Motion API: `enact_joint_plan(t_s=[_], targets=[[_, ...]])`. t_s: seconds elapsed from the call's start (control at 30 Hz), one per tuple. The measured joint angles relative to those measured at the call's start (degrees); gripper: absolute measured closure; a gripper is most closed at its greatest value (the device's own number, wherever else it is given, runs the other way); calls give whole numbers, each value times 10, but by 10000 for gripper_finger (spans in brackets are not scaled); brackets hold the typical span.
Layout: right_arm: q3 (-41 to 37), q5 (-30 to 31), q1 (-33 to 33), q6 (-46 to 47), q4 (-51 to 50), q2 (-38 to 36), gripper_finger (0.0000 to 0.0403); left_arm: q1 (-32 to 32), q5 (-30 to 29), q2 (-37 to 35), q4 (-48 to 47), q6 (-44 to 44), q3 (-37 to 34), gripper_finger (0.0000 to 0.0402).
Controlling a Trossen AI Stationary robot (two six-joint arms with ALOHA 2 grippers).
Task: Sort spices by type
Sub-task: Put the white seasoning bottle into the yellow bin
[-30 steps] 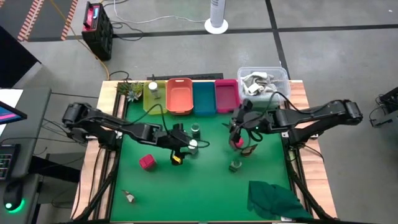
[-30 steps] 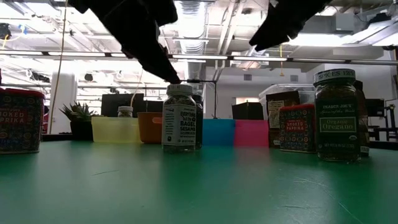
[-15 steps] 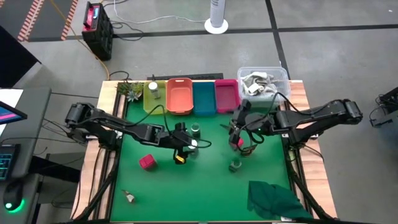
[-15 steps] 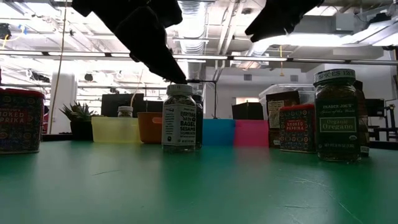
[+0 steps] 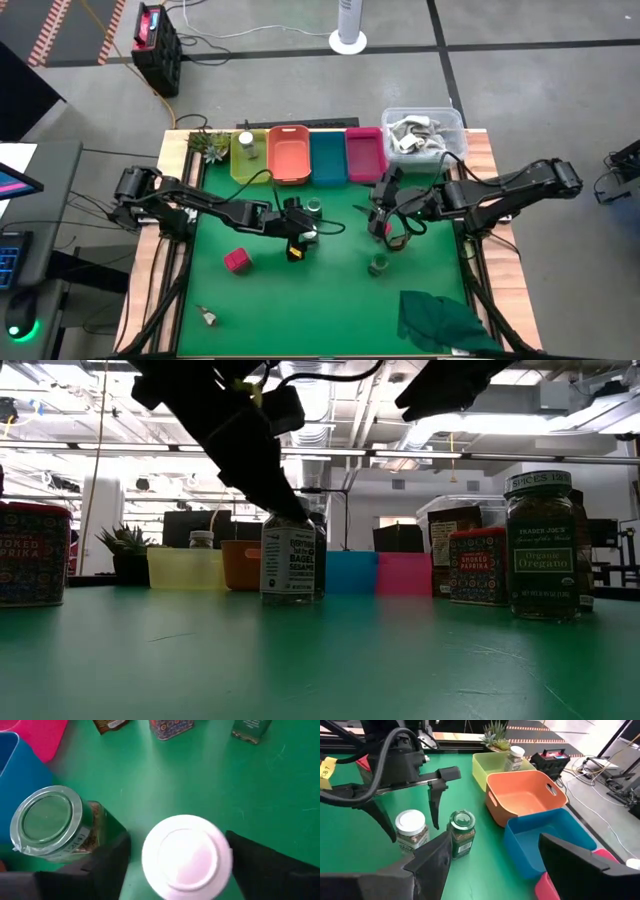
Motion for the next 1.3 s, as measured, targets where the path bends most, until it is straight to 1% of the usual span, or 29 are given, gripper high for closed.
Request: enact_joint_plan(t_s=[0.1, 0.17, 0.2, 0.3, 0.4, 0.47, 0.53, 0.57, 0.63, 0.67, 0.77, 0.87, 0.97, 1.07, 1.2, 1.3], targets=[[0, 2, 0, 2, -1, 0, 76, 4, 4, 0, 0, -1, 0, 160], [0, 2, 0, 5, -1, 0, 76, 6, 21, -1, 2, -2, 1, 200], [0, 2, 0, 7, -2, 0, 76, 7, 29, -4, -1, -2, 0, 207], [0, 3, 0, 9, -6, 0, 76, 13, 68, -20, -27, -6, 1, 207], [0, 3, 0, 12, -10, 0, 76, 17, 90, -55, -105, -11, 23, 207], [0, 3, 1, 13, -10, 0, 76, 17, 86, -88, -146, -12, 31, 207], [0, 3, 1, 13, -10, 0, 76, 18, 72, -124, -184, -14, 32, 207], [0, 3, 1, 13, -10, 0, 76, 19, 53, -142, -202, -14, 32, 207], [0, 3, 1, 12, -9, 0, 76, 26, 5, -179, -239, -14, 32, 207], [0, 3, 1, 12, -7, 0, 76, 32, -30, -197, -254, -14, 32, 207], [0, 3, 1, 8, 3, 0, 76, 58, -129, -246, -257, -8, 21, 207], [0, 3, 1, 8, 9, 0, 76, 98, -186, -282, -261, 4, 3, 206], [0, 3, 3, 8, 9, 1, 76, 156, -199, -308, -264, 0, -21, 196], [0, 2, 5, 6, 11, 8, 76, 210, -204, -331, -242, -3, -59, 195], [0, 2, 5, 4, 14, 14, 76, 273, -199, -357, -165, 4, -123, 197], [0, 0, 7, -1, 14, 15, 76, 312, -191, -363, -97, 13, -169, 197]])
